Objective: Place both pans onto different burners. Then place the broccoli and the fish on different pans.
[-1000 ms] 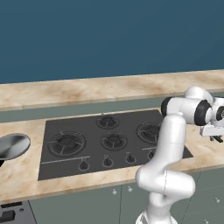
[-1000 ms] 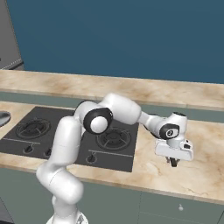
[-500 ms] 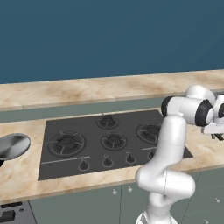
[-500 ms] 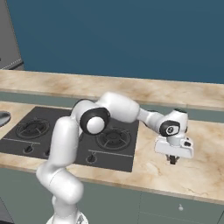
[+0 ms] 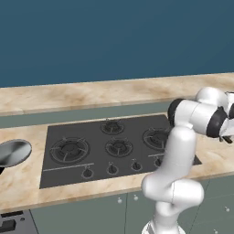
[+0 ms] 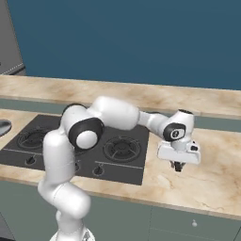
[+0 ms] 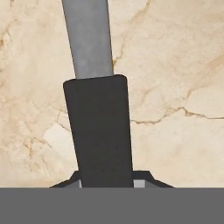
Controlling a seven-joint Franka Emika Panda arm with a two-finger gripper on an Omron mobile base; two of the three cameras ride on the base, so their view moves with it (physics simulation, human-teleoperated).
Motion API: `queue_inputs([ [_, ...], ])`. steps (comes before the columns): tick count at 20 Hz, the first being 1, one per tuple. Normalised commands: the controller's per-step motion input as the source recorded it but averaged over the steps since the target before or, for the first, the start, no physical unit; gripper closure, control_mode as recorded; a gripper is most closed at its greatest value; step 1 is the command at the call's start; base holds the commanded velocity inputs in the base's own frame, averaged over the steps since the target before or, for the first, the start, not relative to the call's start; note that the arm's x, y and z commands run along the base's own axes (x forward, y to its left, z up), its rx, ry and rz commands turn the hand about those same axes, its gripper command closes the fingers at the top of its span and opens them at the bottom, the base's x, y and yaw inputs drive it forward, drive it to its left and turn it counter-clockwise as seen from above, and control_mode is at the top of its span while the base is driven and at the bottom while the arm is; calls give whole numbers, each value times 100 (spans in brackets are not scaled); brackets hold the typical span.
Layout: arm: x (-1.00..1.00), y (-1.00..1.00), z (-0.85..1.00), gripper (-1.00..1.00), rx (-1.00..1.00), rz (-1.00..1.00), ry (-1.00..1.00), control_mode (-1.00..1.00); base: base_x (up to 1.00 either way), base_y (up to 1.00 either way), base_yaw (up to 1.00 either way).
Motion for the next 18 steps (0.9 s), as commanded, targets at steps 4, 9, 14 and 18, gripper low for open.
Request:
queue_inputs([
  [4,-22,77,19,100,-9,17,-1,-100,0,0,0],
  [9,-9,79,11,100,-4,23,0,-100,0,0,0],
  [14,0,76,4,100,0,24,0,-100,0,0,0],
  [18,4,78,0,100,0,27,3,-100,0,0,0],
])
